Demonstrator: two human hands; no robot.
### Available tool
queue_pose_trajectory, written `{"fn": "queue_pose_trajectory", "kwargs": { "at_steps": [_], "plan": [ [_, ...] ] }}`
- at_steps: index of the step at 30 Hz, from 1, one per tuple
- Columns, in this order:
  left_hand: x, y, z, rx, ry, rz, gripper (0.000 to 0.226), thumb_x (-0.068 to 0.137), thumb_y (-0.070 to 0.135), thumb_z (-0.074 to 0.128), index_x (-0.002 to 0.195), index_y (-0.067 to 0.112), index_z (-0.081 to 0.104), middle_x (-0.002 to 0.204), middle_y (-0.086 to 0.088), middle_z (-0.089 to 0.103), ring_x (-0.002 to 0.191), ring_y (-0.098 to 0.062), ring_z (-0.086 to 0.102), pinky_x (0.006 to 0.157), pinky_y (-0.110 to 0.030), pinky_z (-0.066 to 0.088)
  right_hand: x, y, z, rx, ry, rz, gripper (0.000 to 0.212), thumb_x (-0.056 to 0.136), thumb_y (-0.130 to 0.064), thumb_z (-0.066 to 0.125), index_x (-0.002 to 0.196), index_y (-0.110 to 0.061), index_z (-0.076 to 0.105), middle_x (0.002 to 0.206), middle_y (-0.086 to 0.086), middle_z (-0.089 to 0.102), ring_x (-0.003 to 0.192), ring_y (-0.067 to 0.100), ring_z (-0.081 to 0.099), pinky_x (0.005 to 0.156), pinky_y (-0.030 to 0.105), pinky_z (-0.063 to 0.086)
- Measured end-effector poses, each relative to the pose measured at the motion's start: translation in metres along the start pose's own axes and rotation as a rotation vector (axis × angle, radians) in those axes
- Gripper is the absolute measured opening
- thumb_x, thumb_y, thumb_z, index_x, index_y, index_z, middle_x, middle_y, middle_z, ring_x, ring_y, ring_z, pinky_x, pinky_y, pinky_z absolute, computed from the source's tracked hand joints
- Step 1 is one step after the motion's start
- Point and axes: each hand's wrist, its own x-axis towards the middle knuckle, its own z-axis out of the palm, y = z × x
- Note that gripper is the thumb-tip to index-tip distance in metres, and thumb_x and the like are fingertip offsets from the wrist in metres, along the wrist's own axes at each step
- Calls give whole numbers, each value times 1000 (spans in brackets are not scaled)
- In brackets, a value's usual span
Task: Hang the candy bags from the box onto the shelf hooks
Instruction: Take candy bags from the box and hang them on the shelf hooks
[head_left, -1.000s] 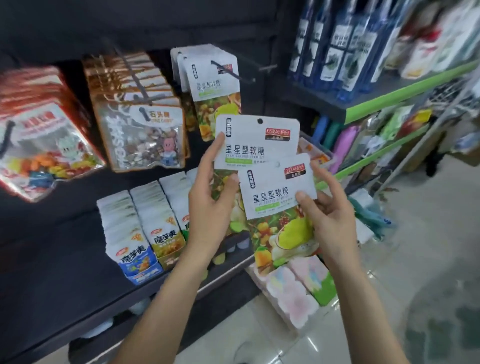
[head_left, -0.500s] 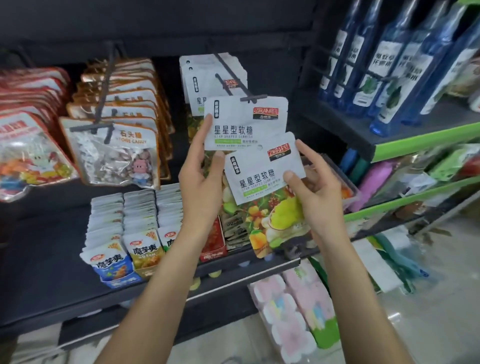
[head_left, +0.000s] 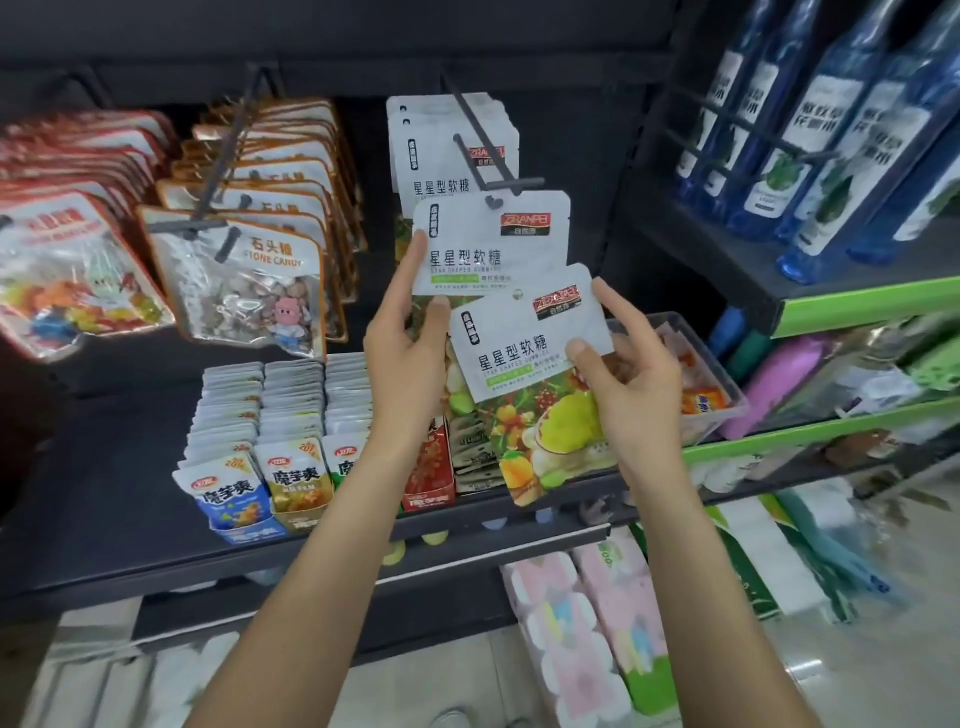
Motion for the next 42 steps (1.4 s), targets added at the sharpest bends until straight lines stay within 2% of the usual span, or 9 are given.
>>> {"fn": "queue_pose_trajectory", "kwargs": {
  "at_steps": [4, 8, 14, 16, 20, 25, 30, 38, 42],
  "plan": [
    [31, -28, 6, 295, 51, 202, 51, 99, 6, 44, 147, 21, 36, 142, 9, 47, 79, -2, 60, 66, -19, 47, 2, 0, -2, -94, 22, -51, 48, 91, -2, 61, 128, -32, 52, 106, 2, 69, 66, -4, 56, 59, 9, 41],
    [65, -51, 11, 493, 44, 243, 58, 97, 7, 40, 152, 19, 23, 134, -5, 53, 106, -16, 53, 79, -42, 49, 1, -15, -6, -73, 8, -158, 51, 91, -2, 62, 124, -40, 53, 114, -2, 69, 78, -6, 58, 66, 10, 44],
    [62, -29, -4, 298, -57, 33, 69, 85, 47, 51, 147, 22, 34, 149, -5, 35, 133, -5, 36, 112, -24, 30, 20, -42, 12, 24, -31, -264, 49, 92, -3, 61, 129, -34, 50, 121, 16, 65, 96, 9, 61, 77, 17, 51],
    [40, -17, -15, 181, 6, 2, 48, 95, 36, 50, 141, 22, 45, 149, -2, 40, 137, -12, 37, 114, -39, 32, 28, -44, 18, 36, -7, -262, 49, 93, -3, 60, 130, -31, 46, 113, 14, 68, 90, 5, 63, 72, 16, 50],
    [0, 15, -28, -144, -22, -47, 33, 102, 27, 42, 135, 31, 43, 137, 3, 54, 118, -9, 58, 101, -32, 47, 39, -37, 23, 29, 42, -201, 47, 92, -6, 61, 130, -31, 48, 96, 1, 71, 80, 4, 64, 69, 20, 52],
    [-13, 26, -22, 59, -206, 124, 65, 87, 26, 65, 135, 50, 28, 142, 5, 46, 114, -6, 59, 81, -21, 53, 43, -26, 29, 9, 3, -137, 49, 91, -7, 63, 132, -31, 49, 97, -1, 73, 84, 12, 69, 75, 30, 57],
    [-12, 10, -15, 285, -237, 95, 99, 76, 25, 74, 151, 39, 11, 149, 11, 39, 127, -12, 50, 92, -46, 53, 46, -21, 34, 30, -5, -125, 47, 92, -7, 63, 131, -29, 50, 98, 4, 74, 88, 19, 70, 79, 38, 58],
    [-9, 16, -6, 422, -227, 140, 102, 79, 13, 76, 153, 25, 7, 141, 4, 44, 118, 9, 38, 98, -19, 43, 47, -19, 34, 171, 13, -49, 47, 91, -5, 63, 133, -24, 52, 100, 14, 72, 94, 26, 69, 83, 39, 57],
    [-7, 8, -5, 376, -246, 107, 101, 79, 13, 77, 154, 24, 9, 131, 13, 41, 124, -9, 48, 100, -38, 47, 51, -12, 31, 106, 1, -60, 47, 92, -6, 62, 134, -24, 50, 98, 7, 72, 90, 14, 69, 78, 28, 55]
  ]
}}
